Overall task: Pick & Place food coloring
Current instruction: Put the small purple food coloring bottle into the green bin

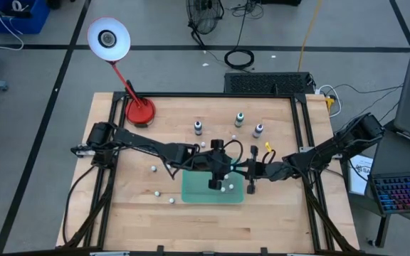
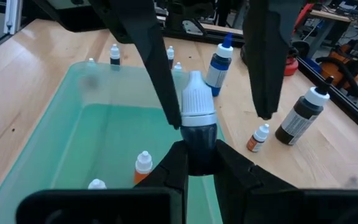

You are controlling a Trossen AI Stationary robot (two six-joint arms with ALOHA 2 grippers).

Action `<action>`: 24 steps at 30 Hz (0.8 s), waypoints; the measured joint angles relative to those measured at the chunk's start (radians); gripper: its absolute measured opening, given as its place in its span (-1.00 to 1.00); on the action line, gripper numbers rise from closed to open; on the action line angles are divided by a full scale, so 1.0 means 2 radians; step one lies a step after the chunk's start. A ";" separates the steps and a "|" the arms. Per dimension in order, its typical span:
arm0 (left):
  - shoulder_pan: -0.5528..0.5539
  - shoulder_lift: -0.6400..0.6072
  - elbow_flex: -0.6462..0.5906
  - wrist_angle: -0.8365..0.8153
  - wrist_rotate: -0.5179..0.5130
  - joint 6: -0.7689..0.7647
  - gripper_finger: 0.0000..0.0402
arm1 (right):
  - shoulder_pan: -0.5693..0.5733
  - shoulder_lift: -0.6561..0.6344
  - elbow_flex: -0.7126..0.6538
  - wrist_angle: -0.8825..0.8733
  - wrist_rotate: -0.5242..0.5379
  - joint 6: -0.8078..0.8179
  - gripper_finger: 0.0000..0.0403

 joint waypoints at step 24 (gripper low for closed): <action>0.003 -0.002 0.000 -0.005 0.041 -0.010 -0.73 | 0.000 0.000 0.000 -0.001 -0.001 0.005 -0.69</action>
